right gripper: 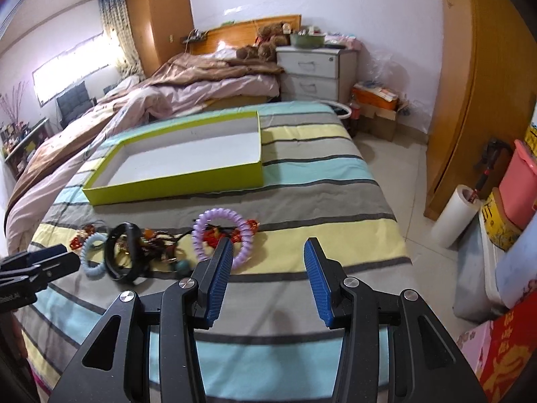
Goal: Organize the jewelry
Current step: 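Grasp the black watch band with the left gripper while the right grasps the lilac coil tie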
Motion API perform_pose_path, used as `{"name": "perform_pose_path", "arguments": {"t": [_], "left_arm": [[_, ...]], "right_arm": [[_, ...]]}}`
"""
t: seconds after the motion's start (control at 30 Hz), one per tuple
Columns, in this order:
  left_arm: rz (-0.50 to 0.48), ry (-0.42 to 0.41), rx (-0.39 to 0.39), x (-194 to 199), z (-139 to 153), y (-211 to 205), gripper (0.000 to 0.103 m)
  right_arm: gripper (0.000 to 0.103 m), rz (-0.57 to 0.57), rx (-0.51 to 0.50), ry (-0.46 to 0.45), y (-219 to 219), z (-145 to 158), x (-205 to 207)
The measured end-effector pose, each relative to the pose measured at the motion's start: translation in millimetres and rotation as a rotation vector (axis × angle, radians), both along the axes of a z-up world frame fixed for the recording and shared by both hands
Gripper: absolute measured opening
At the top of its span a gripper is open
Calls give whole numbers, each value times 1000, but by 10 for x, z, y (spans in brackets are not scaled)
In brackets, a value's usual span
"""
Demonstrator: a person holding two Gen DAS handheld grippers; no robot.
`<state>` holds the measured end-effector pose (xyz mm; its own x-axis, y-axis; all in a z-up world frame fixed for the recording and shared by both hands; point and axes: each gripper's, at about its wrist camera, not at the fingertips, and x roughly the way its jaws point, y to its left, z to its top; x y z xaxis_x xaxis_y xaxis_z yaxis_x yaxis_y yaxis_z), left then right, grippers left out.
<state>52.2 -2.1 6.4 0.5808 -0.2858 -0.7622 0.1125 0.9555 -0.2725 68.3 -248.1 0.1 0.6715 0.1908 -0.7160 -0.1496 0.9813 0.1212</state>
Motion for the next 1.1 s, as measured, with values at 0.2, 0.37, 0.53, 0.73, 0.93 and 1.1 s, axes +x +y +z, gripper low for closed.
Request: {"name": "perform_pose_path", "arguments": {"t": [0.2,0.37,0.53,0.73,0.93,1.1], "left_arm": [[-15,19,40,151,-54,-150,58],[-17,33,64,235,-107,-181,52],[-20,36,97,304,-144,-178,43],[-53,1,172,380,-114,-280,40],[-82,36,181,450,-201,-338,20],[-69,20,170,427,-167,-298,11]], "right_arm": [[45,96,42,45,13,-90,192],[45,96,40,76,36,-172,303],[38,118,29,93,75,-224,342],[15,134,46,107,77,-244,360],[10,134,50,108,97,-241,348],[10,124,79,99,43,-211,313]]}}
